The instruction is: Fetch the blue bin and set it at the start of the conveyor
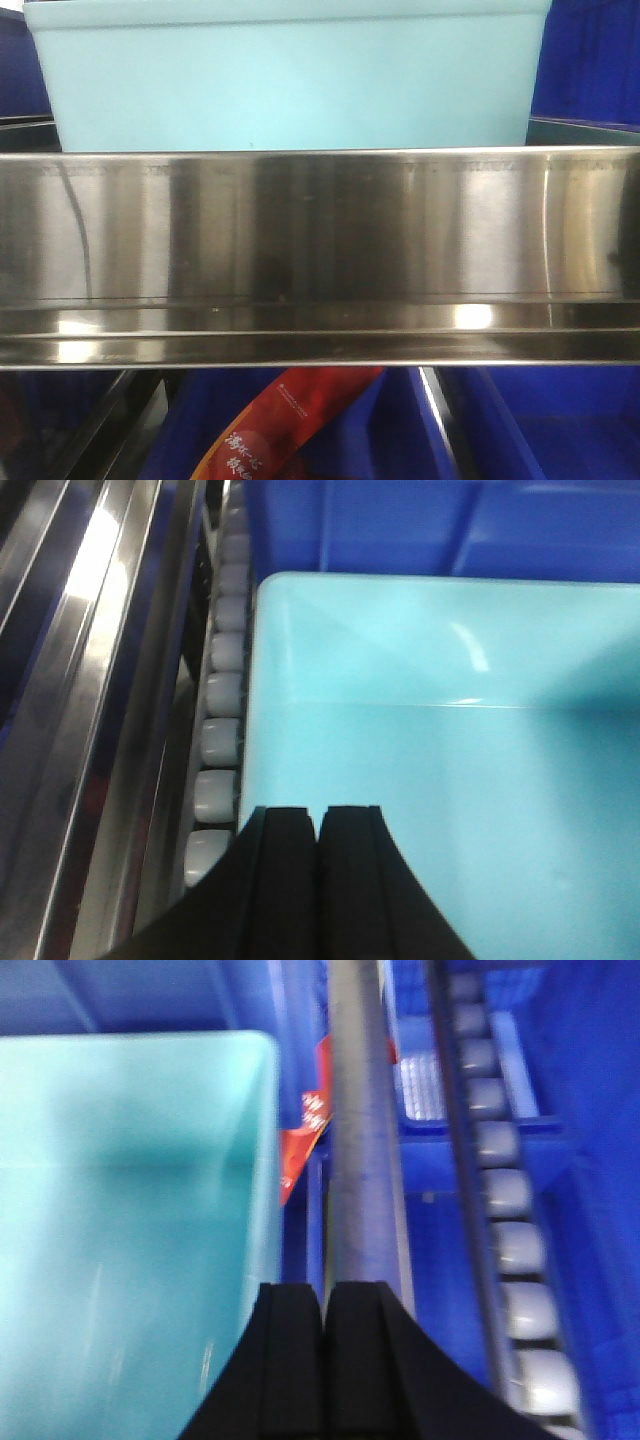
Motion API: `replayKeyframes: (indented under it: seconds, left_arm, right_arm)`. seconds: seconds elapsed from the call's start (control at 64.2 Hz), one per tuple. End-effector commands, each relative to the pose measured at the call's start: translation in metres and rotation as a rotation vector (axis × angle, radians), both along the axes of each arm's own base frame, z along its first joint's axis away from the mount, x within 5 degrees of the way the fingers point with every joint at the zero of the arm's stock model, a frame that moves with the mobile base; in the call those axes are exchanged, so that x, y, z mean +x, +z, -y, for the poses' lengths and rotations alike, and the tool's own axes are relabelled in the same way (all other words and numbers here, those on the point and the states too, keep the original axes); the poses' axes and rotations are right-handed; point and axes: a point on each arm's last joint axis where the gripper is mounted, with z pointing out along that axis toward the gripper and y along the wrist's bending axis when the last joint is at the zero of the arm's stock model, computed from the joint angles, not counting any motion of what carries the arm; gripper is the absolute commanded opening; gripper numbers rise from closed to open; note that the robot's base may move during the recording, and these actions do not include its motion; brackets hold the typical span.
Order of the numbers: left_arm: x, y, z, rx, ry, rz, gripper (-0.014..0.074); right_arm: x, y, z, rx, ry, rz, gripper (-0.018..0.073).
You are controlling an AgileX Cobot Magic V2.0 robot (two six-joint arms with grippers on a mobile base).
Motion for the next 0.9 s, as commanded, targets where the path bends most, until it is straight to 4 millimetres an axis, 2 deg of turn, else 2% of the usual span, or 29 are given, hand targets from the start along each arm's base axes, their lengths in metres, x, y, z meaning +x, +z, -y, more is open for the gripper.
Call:
replayKeyframes:
  seconds: [0.0, 0.094, 0.187, 0.265, 0.327, 0.39, 0.452, 0.748, 0.888]
  left_arm:
    - [0.004, 0.002, -0.007, -0.02, 0.036, 0.003, -0.0109]
    - [0.006, 0.002, -0.013, -0.02, 0.054, 0.003, -0.0055]
    - [0.007, 0.002, -0.019, 0.004, 0.054, 0.0, 0.0095]
    - [0.008, 0.001, -0.021, 0.009, 0.055, -0.002, 0.0213]
    - [0.008, 0.001, -0.02, 0.008, 0.054, 0.001, 0.0266]
    - [0.011, -0.002, -0.019, 0.009, 0.051, -0.002, 0.0263]
    - [0.015, -0.007, -0.019, 0.01, 0.055, -0.015, 0.0247]
    - [0.032, -0.032, -0.019, 0.018, 0.059, -0.083, 0.0232]
    - [0.037, -0.041, -0.016, 0.018, 0.055, -0.109, 0.0232]
  right_arm:
    - [0.007, -0.001, -0.006, -0.017, 0.008, -0.005, -0.0143]
    - [0.013, -0.004, -0.007, -0.02, 0.006, -0.016, -0.0143]
    - [0.014, -0.004, -0.008, -0.022, 0.007, -0.018, -0.0128]
    - [0.014, -0.004, -0.008, -0.023, 0.008, -0.018, -0.0034]
    - [0.014, -0.004, -0.008, -0.023, 0.008, -0.018, 0.0097]
    - [0.015, -0.005, -0.008, -0.02, 0.009, -0.016, 0.0225]
    - [0.017, -0.007, -0.009, -0.019, 0.011, -0.016, 0.0276]
    - [0.034, -0.036, -0.016, -0.012, 0.014, -0.09, 0.0275]
    - [0.038, -0.044, -0.017, -0.02, 0.013, -0.116, 0.0275]
